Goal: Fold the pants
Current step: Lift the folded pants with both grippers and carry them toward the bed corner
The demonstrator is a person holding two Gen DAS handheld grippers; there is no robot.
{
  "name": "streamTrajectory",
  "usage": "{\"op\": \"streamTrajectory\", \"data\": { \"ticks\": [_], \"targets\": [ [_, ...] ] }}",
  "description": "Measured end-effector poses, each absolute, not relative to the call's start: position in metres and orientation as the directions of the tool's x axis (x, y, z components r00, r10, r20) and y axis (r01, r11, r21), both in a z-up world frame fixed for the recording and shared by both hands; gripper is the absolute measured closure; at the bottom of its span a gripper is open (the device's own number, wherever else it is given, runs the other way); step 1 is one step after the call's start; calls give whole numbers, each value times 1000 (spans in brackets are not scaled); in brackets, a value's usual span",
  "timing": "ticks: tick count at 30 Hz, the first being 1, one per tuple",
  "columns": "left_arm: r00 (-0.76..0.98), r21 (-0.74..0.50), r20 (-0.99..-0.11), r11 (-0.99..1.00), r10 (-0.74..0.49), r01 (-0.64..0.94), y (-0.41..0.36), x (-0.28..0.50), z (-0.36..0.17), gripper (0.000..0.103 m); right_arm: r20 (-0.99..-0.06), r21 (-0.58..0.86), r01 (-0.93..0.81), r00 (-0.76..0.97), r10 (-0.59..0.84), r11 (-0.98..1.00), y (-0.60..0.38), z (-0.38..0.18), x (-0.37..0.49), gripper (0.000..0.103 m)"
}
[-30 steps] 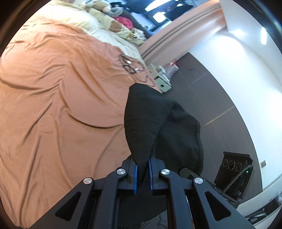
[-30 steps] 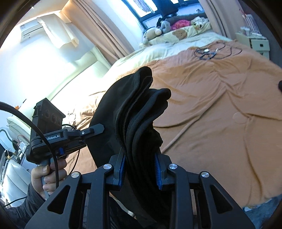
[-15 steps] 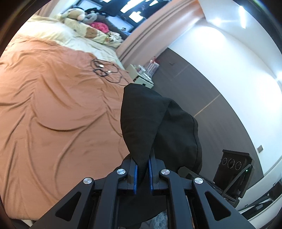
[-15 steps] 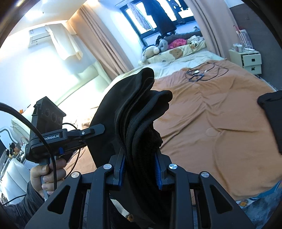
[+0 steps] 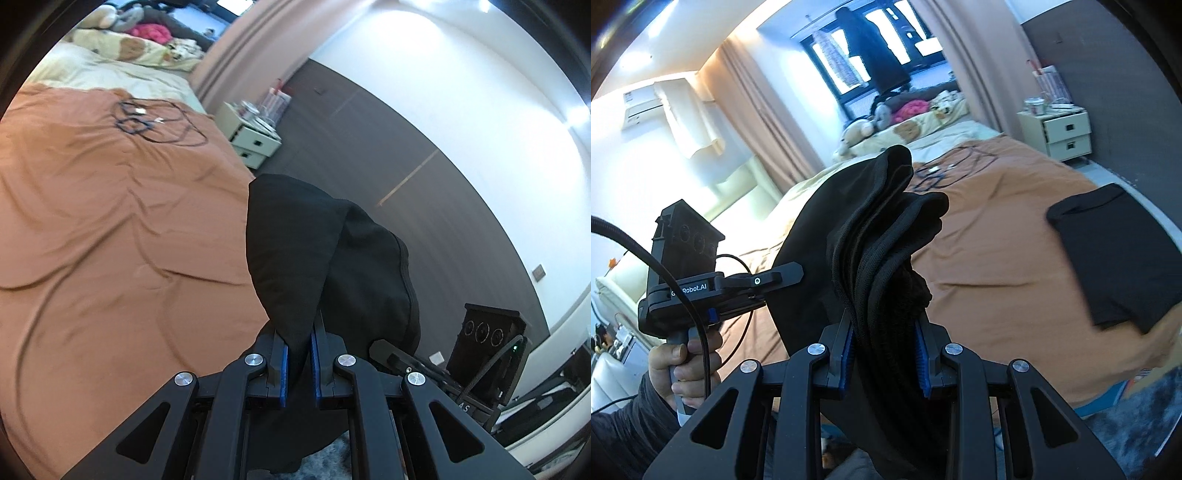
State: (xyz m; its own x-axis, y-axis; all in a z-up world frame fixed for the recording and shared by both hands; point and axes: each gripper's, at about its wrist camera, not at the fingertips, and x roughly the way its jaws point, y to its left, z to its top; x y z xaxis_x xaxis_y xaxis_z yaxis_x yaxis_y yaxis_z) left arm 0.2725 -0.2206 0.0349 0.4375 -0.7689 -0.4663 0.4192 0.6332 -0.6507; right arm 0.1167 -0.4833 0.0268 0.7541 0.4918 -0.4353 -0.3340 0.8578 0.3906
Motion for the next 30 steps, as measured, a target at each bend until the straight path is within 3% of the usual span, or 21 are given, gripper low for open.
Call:
{"op": "streamTrajectory", "data": {
  "ticks": [30],
  "targets": [
    [184,-710,-438,464,-880,529,-429,375,11,93,-509,232,-119,831,225,965,-511,74,68,80]
  ]
}}
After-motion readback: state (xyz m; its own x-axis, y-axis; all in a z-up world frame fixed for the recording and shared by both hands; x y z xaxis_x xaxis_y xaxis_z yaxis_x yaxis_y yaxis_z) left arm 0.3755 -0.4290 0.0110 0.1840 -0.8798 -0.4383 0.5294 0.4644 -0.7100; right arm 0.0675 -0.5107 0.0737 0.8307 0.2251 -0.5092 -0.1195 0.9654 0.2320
